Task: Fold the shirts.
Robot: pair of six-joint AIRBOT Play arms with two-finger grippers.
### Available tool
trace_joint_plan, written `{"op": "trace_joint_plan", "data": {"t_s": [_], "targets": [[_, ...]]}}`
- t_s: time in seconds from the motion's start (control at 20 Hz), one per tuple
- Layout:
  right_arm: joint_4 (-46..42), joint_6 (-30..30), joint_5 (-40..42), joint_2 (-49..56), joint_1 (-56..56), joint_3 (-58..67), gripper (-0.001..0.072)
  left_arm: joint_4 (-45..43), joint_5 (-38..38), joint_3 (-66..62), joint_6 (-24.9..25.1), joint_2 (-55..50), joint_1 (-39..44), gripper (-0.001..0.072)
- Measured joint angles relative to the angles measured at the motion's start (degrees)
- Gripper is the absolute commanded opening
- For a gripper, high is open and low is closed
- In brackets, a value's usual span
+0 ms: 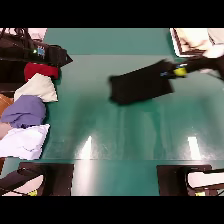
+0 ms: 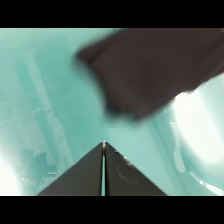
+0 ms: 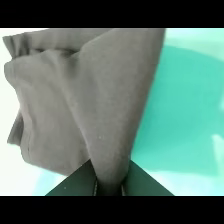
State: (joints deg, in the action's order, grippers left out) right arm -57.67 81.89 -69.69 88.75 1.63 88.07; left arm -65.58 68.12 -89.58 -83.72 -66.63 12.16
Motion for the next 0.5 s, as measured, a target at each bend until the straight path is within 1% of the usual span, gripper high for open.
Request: {"op": "trace_joint_plan", "data": {"t_s": [0.15, 0.35, 0.5], "targets": [[-3.9, 1.7, 2.2, -7.7, -15.2, -5.8, 0.0018, -0.1, -0.2, 0.0, -0.7, 0.0, 0.6, 0.0025], [-6.0, 2.7, 4.7, -15.0, -34.6, -13.8, 0.0017, 0.0, -1.0, 0.0, -2.2, 0.0, 1.0, 0.0025], [-6.6, 3.0, 5.4, -17.3, -43.9, -18.7, 0.0018, 0.0, -1.8, 0.0, -2.9, 0.0, 1.0, 0.0025]]}}
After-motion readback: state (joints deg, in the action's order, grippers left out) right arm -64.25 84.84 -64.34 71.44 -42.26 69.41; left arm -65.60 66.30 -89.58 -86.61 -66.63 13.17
